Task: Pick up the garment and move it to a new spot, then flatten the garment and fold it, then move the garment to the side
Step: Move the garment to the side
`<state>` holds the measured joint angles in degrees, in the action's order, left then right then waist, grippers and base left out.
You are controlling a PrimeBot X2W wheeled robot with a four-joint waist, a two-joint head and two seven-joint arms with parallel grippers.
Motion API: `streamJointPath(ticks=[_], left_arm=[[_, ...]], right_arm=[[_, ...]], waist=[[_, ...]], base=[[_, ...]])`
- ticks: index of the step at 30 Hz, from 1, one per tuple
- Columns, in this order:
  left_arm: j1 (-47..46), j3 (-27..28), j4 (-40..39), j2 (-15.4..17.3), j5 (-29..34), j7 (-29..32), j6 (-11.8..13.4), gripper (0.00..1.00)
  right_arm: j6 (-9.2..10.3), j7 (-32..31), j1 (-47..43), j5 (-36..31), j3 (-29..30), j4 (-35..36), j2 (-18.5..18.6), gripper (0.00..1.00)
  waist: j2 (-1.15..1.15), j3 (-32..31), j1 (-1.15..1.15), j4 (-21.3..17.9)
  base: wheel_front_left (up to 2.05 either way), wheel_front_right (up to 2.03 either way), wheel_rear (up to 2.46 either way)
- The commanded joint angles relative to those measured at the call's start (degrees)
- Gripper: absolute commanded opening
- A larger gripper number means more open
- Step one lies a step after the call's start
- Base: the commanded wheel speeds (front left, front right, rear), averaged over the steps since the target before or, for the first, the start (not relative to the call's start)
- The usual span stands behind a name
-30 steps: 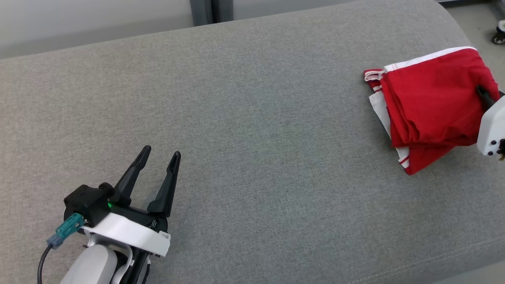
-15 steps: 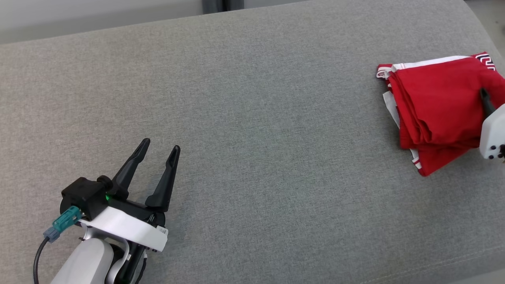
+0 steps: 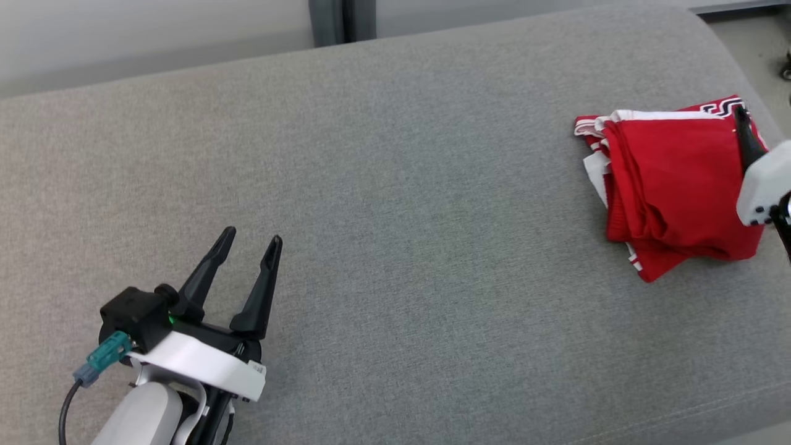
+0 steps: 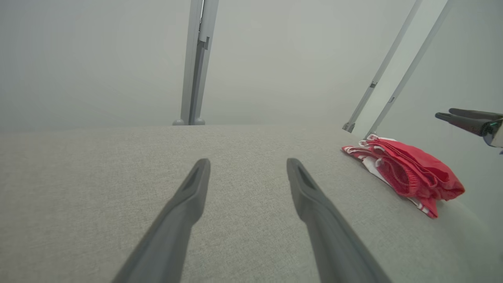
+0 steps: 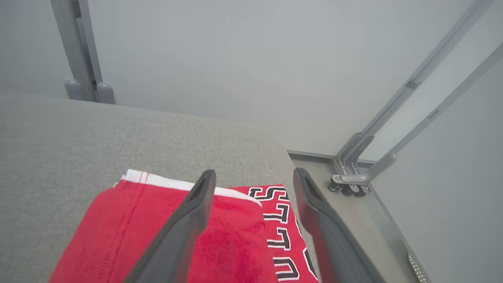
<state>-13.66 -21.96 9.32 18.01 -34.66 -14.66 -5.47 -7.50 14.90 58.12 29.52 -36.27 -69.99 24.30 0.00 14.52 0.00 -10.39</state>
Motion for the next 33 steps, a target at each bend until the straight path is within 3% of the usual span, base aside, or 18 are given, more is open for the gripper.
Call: streamJointPath(ticks=[1,8,15,23,33], left_arm=[[0.44,0.3,0.11,0.13,0.0,-0.23,0.33,1.0],[2.24,1.12,0.33,-0.58,0.06,-0.4,1.09,1.0],[4.37,2.43,-0.1,-1.46,0.37,-0.49,2.13,1.0],[6.44,3.68,-0.43,-1.57,0.54,-0.52,2.85,1.0],[8.23,4.72,-0.02,-3.1,0.9,-0.49,3.31,1.0]], right_arm=[[0.01,0.35,-1.64,-0.82,1.09,2.22,0.59,1.0],[0.01,0.33,-9.42,-3.2,9.22,18.28,1.98,1.0],[0.01,0.34,-24.92,-6.33,21.91,37.59,1.57,1.0],[0.01,-0.21,-41.39,-10.95,31.84,53.24,-2.76,1.0],[0.01,-2.69,-56.3,-15.08,36.58,68.64,-11.57,1.0]], waist=[[0.0,-1.38,0.0,-0.87],[0.0,-5.85,0.0,-1.65],[0.0,-9.26,0.0,0.28],[0.0,-12.03,0.0,4.19],[0.0,-14.2,0.0,11.36]], base=[[0.0,0.0,0.0],[0.0,0.0,0.0],[0.0,0.0,0.0],[0.0,0.0,0.0],[0.0,0.0,0.0]])
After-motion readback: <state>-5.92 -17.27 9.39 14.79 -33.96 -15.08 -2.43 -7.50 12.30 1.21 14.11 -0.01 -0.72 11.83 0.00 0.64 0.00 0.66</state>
